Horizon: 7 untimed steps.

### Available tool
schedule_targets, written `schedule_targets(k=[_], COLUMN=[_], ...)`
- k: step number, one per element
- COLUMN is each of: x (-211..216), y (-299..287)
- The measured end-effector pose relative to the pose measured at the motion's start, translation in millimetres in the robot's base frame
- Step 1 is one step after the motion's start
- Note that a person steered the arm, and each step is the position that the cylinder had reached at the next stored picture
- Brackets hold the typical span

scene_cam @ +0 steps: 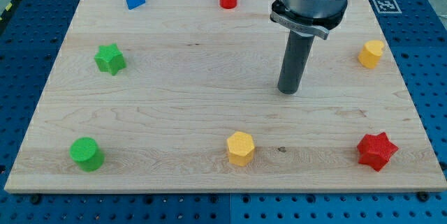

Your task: Point your arm at the red star

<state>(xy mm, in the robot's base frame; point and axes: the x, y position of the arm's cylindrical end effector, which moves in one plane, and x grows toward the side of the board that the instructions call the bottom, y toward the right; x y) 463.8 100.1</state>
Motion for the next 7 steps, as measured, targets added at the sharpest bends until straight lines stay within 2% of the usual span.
schedule_targets(k=[7], x=[-10.5], y=[0.9])
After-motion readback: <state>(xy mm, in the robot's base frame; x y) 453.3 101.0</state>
